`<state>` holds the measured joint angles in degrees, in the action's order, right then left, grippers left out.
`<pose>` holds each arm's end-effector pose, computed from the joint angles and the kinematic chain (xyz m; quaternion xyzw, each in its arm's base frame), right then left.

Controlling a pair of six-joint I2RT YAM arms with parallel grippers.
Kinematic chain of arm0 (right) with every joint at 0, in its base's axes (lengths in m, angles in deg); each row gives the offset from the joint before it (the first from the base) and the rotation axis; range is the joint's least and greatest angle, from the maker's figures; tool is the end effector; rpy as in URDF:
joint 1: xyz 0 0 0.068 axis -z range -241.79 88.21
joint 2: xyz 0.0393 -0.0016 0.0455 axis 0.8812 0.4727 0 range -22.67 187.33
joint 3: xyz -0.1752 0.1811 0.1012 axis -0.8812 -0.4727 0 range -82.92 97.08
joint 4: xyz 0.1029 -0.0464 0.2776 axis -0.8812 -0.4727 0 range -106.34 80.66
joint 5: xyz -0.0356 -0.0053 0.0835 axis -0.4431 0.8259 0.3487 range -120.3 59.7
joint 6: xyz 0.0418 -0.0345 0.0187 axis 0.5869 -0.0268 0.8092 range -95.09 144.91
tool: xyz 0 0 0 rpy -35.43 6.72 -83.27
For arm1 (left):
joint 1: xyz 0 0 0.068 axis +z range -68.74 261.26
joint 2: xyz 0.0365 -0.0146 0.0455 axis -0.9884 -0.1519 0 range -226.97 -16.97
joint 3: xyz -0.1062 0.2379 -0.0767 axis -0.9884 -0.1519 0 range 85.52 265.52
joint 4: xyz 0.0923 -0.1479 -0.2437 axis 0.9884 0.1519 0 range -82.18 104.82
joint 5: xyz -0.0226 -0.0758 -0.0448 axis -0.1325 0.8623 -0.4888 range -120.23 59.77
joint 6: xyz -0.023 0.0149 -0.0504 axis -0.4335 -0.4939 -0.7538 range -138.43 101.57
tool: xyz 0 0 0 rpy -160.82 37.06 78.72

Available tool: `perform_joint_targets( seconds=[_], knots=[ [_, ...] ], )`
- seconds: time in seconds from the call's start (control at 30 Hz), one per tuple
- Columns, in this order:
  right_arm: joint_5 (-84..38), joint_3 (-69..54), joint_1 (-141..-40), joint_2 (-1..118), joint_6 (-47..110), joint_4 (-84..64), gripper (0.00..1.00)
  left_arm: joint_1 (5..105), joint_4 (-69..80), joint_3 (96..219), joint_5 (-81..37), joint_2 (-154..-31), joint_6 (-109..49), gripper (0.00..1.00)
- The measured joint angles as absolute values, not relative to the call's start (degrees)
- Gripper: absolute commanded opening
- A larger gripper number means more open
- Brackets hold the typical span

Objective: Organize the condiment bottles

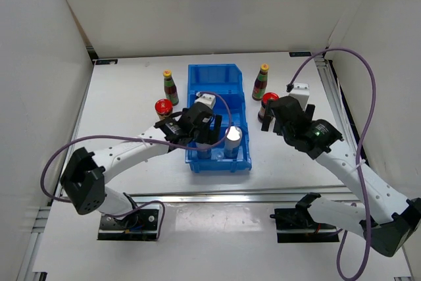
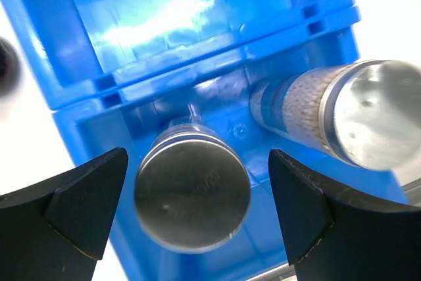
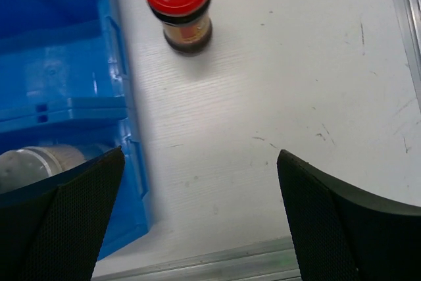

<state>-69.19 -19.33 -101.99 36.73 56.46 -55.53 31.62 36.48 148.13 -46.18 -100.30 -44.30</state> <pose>0.2036 0.1387 0.3496 0.0700 0.8692 -0.0217 0.4890 0.2358 -0.2604 0.2437 0.1442 0.9188 -0.1076 0.3514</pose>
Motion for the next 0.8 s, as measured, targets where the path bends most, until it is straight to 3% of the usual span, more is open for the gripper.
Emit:
perform_joint_targets(
  seconds=[0.27,0.5,0.8],
  knots=[
    [-63.0,-19.1,-91.9,40.6,53.5,-55.9,1.00,31.6,38.8,152.8,-50.3,-91.1,-40.1,0.99],
    [-53.5,-7.0,-85.3,55.9,47.1,-55.8,1.00,33.0,38.9,153.7,-57.0,-77.6,-28.6,0.99],
    [-44.8,4.8,-82.5,70.4,44.3,-55.7,1.00,43.2,38.6,137.3,-65.3,-64.1,-19.6,0.99]
  ],
)
